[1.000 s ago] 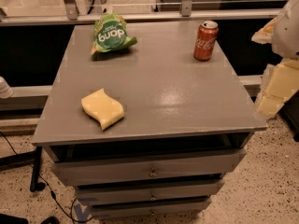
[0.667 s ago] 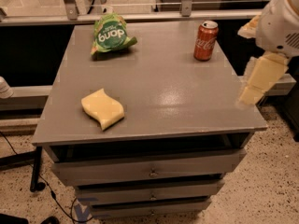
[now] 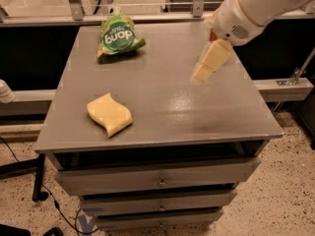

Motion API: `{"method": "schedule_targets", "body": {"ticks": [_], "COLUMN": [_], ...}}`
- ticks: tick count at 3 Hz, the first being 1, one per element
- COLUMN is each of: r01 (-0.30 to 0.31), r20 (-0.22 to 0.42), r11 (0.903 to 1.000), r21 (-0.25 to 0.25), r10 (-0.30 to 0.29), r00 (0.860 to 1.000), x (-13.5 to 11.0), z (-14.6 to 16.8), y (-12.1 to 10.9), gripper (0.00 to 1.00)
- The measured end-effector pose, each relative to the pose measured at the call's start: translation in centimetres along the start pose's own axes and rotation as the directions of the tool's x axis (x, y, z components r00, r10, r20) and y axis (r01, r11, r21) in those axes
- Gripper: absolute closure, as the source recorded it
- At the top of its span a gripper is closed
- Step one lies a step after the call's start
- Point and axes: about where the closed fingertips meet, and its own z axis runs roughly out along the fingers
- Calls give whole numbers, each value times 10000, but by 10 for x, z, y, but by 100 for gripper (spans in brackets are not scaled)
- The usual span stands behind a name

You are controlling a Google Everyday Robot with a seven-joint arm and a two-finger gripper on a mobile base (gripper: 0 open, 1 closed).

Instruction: Pick green rice chip bag

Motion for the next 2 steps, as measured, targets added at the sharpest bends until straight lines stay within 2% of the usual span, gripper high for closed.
{"method": "schedule_targets", "body": {"ticks": [1,2], "r01": [-462,-1119], "r20": [894,1626], "r11": [9989,9937], "r21": [-99,61], "r10": [469,1094], "r00": [9949,9806], "x": [-32,-68], "z": [56,101], "y": [-28,-61], "gripper": [0,0]}}
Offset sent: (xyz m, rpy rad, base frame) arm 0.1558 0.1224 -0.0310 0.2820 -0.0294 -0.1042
